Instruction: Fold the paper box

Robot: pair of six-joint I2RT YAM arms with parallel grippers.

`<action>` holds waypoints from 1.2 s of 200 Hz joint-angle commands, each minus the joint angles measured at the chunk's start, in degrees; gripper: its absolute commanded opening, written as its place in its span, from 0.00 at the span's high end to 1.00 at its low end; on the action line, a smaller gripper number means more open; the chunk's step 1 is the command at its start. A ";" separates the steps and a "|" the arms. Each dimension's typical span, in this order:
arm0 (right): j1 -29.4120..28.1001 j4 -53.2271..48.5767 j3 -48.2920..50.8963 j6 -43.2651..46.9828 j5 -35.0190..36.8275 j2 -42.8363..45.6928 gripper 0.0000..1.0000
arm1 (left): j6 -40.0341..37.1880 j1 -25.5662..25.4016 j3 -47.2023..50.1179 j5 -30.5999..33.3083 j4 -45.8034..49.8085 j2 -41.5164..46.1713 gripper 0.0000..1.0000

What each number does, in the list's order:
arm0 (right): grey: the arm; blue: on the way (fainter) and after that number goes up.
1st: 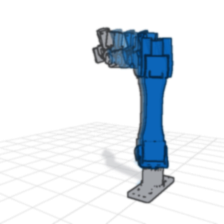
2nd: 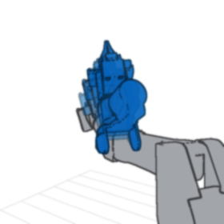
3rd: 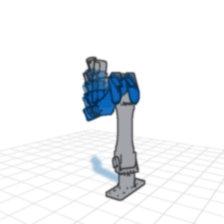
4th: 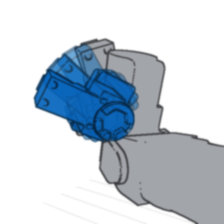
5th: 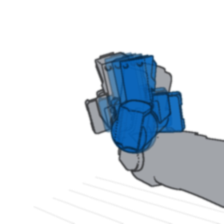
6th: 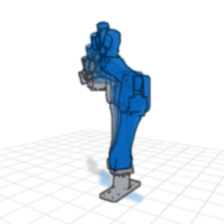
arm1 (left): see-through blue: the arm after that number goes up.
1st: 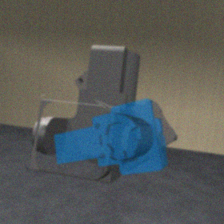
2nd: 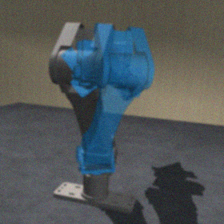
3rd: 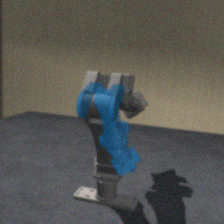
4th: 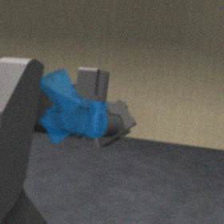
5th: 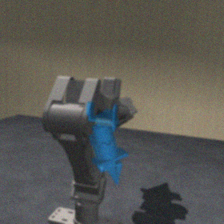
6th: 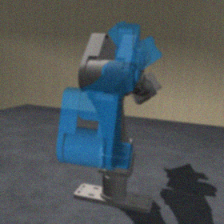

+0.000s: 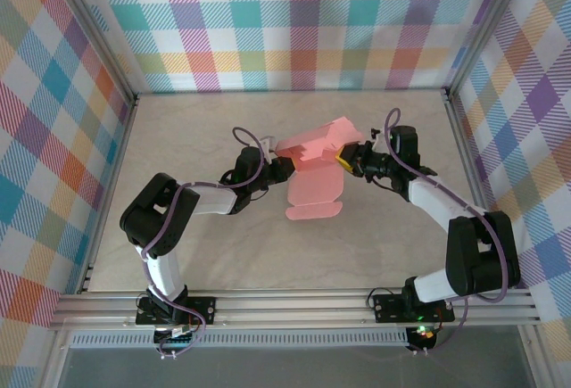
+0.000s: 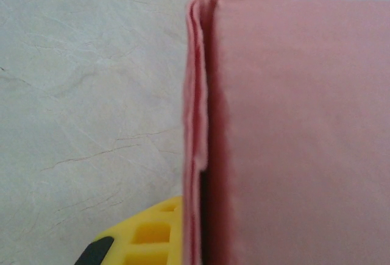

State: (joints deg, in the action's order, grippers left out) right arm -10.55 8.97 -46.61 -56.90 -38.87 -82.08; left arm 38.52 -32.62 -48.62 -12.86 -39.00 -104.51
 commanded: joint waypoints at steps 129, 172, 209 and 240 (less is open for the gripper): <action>-0.27 -3.80 -0.93 1.97 0.79 1.39 0.67 | -1.01 -0.51 -0.55 1.23 -0.33 -0.17 1.00; -0.26 -20.96 -4.54 10.67 15.39 10.66 0.29 | -0.03 -0.51 -0.59 4.60 0.75 0.10 1.00; -2.13 -29.89 -12.54 15.99 20.48 15.37 0.23 | -0.83 -0.51 -0.41 7.27 0.97 -0.32 1.00; -10.53 -37.77 -25.18 22.29 26.54 11.10 0.25 | -1.21 -0.51 -0.01 8.18 0.79 -0.71 1.00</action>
State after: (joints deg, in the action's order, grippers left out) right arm -15.14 -19.90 -63.55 -42.13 -18.83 -68.16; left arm 38.09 -32.88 -48.62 -6.46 -37.58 -104.51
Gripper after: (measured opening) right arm 0.766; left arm 0.069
